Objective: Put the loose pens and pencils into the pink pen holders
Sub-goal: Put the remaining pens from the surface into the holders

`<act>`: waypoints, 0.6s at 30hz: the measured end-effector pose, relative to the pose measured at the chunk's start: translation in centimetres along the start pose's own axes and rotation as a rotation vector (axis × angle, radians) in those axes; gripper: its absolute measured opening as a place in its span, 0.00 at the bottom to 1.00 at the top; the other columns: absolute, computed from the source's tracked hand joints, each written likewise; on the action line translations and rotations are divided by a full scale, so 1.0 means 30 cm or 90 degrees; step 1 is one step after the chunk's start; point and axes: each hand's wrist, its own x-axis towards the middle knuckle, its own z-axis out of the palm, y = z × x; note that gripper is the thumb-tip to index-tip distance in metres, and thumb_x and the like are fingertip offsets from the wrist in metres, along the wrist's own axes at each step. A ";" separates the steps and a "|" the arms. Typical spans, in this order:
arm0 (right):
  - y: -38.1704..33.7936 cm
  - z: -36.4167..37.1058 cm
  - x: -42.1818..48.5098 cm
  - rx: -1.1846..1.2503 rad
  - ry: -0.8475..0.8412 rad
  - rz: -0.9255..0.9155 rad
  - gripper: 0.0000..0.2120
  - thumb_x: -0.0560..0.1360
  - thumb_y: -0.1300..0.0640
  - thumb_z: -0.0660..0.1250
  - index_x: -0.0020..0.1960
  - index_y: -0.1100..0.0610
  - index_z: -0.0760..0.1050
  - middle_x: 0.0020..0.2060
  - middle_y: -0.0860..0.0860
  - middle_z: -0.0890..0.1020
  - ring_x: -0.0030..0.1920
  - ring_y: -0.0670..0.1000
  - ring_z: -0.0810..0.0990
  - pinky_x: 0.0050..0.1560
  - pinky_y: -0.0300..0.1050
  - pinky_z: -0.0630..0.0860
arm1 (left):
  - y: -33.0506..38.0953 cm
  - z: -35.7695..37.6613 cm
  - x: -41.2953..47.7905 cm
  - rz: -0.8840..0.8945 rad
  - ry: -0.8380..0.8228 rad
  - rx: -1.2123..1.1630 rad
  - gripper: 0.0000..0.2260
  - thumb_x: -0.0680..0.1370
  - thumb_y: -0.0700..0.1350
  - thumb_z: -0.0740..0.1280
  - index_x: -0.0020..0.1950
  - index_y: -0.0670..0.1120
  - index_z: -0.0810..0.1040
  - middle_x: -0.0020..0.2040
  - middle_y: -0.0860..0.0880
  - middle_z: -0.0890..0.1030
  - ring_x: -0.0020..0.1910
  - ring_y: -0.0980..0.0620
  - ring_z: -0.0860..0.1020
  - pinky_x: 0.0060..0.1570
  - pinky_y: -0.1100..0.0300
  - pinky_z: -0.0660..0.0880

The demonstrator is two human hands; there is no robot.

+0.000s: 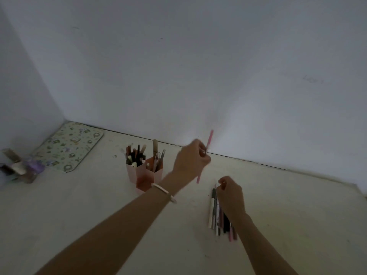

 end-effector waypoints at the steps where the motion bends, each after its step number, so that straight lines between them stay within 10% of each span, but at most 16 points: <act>1: -0.004 0.026 -0.014 -0.053 -0.036 0.002 0.06 0.76 0.63 0.63 0.51 0.57 0.75 0.37 0.49 0.79 0.38 0.52 0.80 0.41 0.49 0.79 | 0.021 -0.057 0.018 0.045 0.018 -0.024 0.14 0.73 0.41 0.71 0.57 0.47 0.74 0.38 0.55 0.78 0.36 0.56 0.81 0.38 0.63 0.81; 9: -0.023 0.166 -0.074 -0.282 -0.111 -0.016 0.16 0.80 0.62 0.55 0.67 0.59 0.64 0.52 0.55 0.81 0.53 0.55 0.81 0.49 0.46 0.76 | 0.007 -0.337 0.010 0.198 0.075 0.014 0.41 0.73 0.37 0.69 0.77 0.60 0.51 0.35 0.52 0.78 0.30 0.54 0.80 0.33 0.63 0.81; 18: -0.321 0.088 -0.018 0.259 0.110 -0.125 0.24 0.77 0.62 0.61 0.70 0.47 0.61 0.35 0.48 0.75 0.30 0.44 0.75 0.27 0.36 0.71 | -0.110 -0.457 -0.018 0.183 0.150 0.162 0.33 0.73 0.38 0.70 0.71 0.53 0.56 0.33 0.51 0.79 0.27 0.54 0.79 0.29 0.59 0.80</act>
